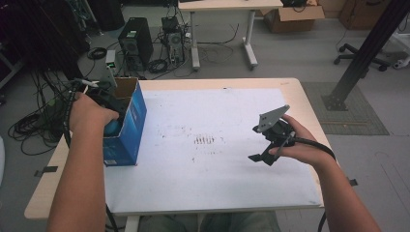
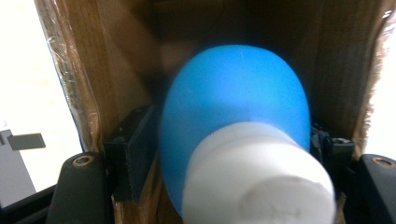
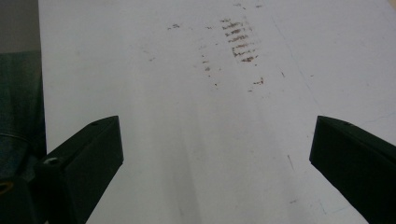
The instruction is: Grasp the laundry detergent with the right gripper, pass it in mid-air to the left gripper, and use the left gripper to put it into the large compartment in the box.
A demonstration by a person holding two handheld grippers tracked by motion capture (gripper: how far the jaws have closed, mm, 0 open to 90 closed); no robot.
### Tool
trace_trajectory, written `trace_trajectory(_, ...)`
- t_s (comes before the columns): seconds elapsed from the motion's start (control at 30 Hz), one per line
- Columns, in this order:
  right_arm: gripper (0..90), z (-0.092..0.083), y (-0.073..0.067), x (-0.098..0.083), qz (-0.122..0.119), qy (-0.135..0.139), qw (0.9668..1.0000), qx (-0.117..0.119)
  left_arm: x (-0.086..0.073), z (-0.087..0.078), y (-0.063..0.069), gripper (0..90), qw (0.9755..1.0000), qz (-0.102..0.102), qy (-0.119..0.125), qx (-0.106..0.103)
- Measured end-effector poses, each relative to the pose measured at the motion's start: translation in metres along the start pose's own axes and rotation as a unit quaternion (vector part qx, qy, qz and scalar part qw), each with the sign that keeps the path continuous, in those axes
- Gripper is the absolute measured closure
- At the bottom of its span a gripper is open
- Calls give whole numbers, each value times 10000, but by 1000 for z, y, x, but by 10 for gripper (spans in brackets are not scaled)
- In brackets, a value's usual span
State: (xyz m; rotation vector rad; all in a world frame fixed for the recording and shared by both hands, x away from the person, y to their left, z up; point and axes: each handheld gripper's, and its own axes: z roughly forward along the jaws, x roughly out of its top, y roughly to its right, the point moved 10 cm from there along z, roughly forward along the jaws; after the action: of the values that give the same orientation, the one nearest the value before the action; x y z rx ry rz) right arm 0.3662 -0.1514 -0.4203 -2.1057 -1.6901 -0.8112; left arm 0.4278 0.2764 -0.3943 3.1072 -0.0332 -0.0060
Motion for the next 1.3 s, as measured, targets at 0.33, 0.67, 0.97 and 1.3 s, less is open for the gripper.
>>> trace_trajectory(0.33, 29, -1, 0, -1, 8, 24, 10000, -7, 0, -11, 0, 259, 9998, 9, 47, 186)
trace_trajectory(0.67, 30, 0, 0, 1, -21, 41, 10000, 11, -1, -27, 2, 189, 9995, 25, 125, 281)
trace_trajectory(0.97, 30, -1, -1, 5, -54, 53, 10000, 16, -5, -48, 7, 119, 9991, 180, 249, 307)
trace_trajectory(1.3, 30, -8, -2, 11, -110, 50, 9999, -20, -10, -70, 19, 18, 9980, 367, 347, 386)
